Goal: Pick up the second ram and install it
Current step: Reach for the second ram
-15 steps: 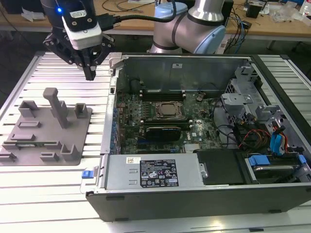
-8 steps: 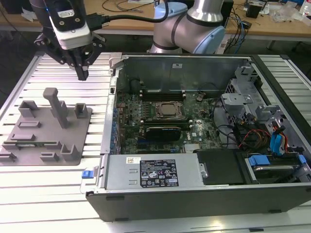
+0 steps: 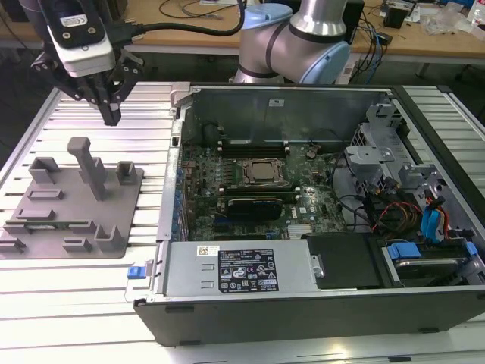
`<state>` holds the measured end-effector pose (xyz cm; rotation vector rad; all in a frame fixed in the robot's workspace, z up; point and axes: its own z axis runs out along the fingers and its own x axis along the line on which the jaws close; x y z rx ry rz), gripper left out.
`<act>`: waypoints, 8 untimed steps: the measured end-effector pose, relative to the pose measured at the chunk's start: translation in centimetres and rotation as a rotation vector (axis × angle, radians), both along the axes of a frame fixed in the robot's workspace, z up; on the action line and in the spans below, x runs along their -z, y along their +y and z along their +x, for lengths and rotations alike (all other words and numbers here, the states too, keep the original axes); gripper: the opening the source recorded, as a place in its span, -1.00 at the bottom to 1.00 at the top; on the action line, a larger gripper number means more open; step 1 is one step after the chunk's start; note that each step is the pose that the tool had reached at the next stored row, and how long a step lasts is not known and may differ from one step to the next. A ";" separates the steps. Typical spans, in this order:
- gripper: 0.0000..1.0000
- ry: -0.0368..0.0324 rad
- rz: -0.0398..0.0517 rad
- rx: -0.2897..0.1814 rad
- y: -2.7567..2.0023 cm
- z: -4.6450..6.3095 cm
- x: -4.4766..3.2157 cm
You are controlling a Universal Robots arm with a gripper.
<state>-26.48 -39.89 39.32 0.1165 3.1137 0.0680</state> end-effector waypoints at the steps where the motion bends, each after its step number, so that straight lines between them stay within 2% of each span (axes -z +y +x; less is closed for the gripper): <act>1: -0.84 -0.0001 0.0001 0.000 0.00 -0.2 0.01; 8: -0.84 0.0000 0.0000 0.000 0.00 -2.3 0.00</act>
